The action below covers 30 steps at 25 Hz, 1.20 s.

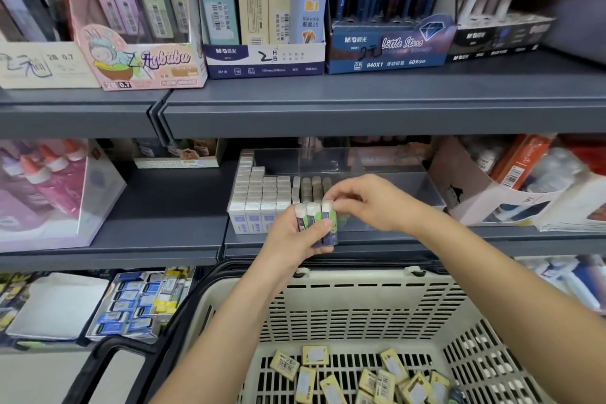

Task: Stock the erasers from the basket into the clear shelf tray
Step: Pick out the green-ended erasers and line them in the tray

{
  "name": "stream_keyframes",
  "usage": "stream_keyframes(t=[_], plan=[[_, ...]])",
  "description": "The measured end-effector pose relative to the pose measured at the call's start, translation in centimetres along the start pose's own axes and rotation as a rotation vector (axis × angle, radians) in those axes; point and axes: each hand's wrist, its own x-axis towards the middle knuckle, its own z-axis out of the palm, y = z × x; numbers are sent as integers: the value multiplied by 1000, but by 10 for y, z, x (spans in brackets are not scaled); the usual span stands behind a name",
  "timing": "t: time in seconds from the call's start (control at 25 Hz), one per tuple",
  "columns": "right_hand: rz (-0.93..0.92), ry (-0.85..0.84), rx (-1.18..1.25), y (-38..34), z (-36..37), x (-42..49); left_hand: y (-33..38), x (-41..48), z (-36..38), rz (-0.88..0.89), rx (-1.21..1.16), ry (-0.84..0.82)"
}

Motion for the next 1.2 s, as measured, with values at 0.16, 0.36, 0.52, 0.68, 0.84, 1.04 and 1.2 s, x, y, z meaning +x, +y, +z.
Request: stream_keyframes(t=[0.16,0.36,0.52,0.68,0.84,1.04,1.2], plan=[[110,112,180,8,-26,-5,-3,1,-3,19,26,51],[228,395,-173,24,-40,22,-6,2,-11,27,53,99],[198,348,-293,31,-28,35,-6,2,-12,22,13,100],[225,310,-278,34,-15,43,-5,2,-12,22,3,97],[271,239,-352,35,0,47,-4,2,-11,17,-13,104],[261,207,-419,34,8,43,-5,1,-11,15,-18,103],[258,175,-468,28,8,43,-4,0,-11,17,-15,106]])
